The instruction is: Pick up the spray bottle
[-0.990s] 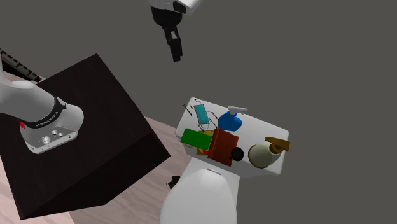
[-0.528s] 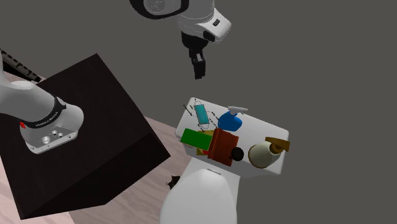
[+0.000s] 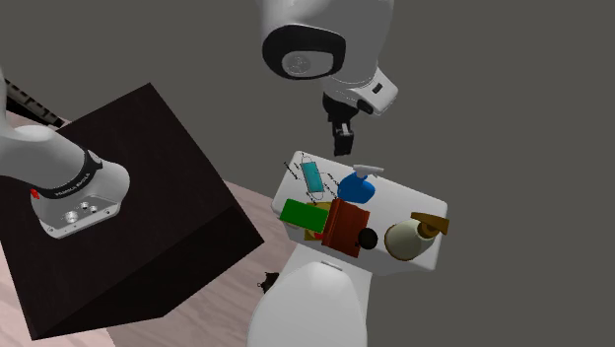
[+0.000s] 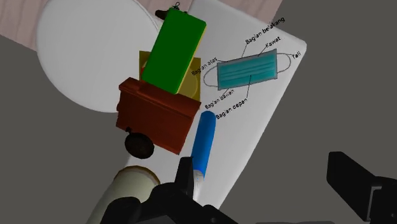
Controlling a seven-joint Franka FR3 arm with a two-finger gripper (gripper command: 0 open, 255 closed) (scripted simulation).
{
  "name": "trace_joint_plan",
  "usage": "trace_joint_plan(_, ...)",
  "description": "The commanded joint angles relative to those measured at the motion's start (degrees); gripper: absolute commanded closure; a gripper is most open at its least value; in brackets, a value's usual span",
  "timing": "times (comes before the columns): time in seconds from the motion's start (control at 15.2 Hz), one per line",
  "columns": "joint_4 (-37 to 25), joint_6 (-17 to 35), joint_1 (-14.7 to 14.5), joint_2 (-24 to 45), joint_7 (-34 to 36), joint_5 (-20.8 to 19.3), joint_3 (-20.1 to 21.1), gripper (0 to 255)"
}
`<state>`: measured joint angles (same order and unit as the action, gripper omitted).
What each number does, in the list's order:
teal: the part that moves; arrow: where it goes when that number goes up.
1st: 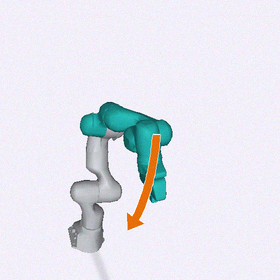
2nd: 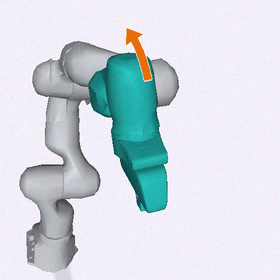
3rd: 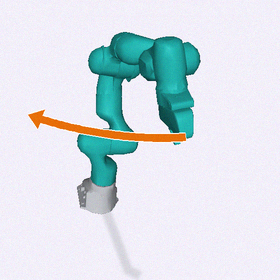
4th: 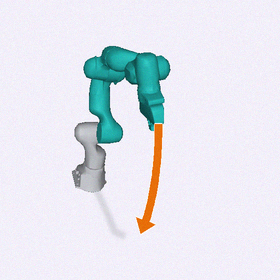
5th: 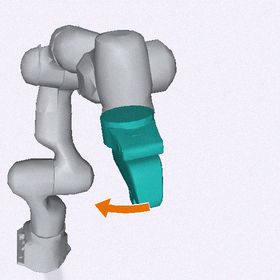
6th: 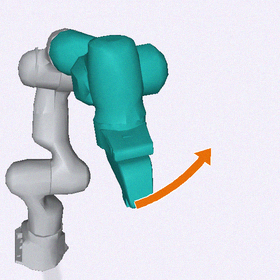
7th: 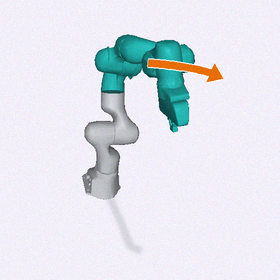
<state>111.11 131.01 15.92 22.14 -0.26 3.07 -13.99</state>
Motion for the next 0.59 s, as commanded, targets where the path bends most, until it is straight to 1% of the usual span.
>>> trace_joint_plan(0.0,-3.4,0.04,1.35,3.56,-0.37,0.9,-0.34,0)
trace_joint_plan(0.33,-13.08,-0.64,4.83,12.89,-0.69,3.01,-0.7,0)
trace_joint_plan(0.53,-13.0,0.92,5.05,14.39,-0.81,3.36,-0.41,0)
